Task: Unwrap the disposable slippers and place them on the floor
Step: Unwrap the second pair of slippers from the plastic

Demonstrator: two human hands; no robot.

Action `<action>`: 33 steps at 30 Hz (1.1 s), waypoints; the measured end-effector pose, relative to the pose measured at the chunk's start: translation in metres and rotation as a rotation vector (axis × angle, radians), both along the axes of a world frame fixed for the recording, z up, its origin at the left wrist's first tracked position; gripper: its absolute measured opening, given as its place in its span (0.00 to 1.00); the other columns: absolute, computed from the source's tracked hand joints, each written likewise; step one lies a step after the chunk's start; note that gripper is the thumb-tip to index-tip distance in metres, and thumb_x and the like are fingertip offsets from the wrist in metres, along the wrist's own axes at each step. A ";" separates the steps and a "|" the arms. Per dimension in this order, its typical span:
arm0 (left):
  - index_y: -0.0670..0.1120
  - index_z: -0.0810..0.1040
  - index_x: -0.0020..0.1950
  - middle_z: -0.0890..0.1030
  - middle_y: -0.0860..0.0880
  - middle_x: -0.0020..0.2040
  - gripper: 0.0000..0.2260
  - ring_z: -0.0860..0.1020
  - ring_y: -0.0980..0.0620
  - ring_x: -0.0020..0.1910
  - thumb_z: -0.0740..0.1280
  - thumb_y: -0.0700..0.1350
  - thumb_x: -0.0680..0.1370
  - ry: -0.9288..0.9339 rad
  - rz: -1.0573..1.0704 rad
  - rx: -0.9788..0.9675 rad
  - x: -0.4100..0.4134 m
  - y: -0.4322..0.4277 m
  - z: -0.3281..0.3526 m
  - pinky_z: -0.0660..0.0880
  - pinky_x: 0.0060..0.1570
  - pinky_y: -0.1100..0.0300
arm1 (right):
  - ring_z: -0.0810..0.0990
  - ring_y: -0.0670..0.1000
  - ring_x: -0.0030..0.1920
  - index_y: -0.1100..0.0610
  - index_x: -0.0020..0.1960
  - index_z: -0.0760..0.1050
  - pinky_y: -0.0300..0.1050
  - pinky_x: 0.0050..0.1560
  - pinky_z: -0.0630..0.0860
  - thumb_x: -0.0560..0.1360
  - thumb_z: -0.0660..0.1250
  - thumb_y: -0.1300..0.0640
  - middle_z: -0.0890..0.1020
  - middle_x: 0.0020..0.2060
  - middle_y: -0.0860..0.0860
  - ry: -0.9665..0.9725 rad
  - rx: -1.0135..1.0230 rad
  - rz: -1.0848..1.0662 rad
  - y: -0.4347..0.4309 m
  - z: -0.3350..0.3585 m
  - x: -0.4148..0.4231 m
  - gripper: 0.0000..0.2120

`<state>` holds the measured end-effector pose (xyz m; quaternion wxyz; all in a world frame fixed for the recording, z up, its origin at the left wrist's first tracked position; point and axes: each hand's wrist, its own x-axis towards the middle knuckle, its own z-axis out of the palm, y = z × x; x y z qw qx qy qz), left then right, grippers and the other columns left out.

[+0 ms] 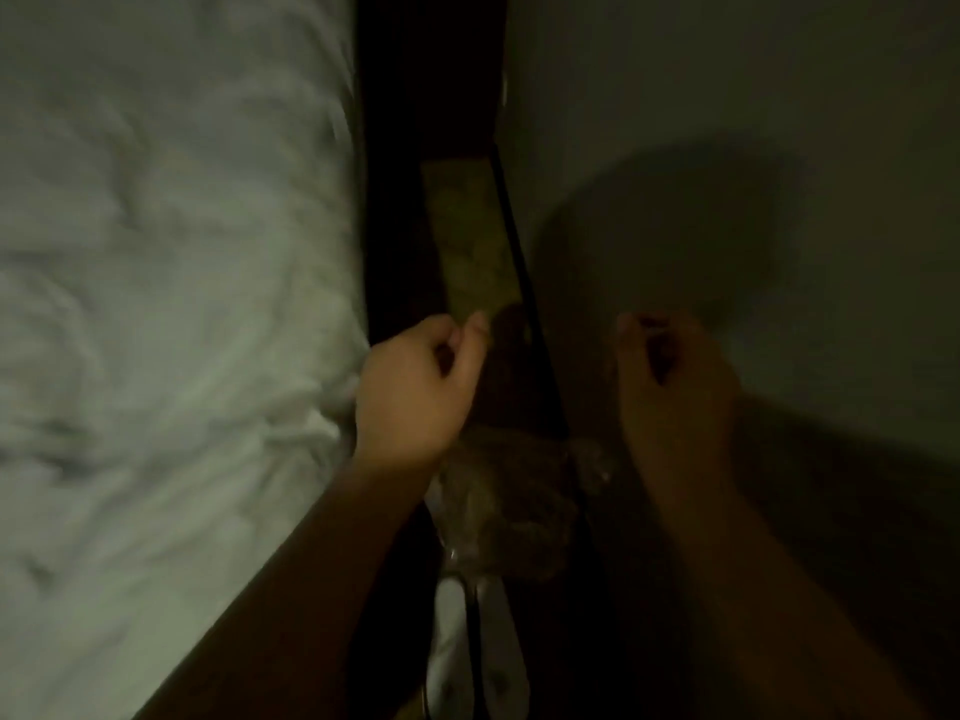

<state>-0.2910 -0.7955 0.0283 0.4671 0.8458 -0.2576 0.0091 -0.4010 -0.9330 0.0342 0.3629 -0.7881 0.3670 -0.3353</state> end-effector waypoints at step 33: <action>0.40 0.70 0.29 0.66 0.47 0.25 0.20 0.65 0.54 0.27 0.63 0.46 0.79 -0.659 0.109 -0.679 -0.050 0.359 0.638 0.62 0.29 0.62 | 0.78 0.40 0.53 0.44 0.55 0.77 0.39 0.55 0.76 0.67 0.69 0.38 0.80 0.49 0.38 -0.353 -0.567 0.921 0.320 0.601 -0.025 0.19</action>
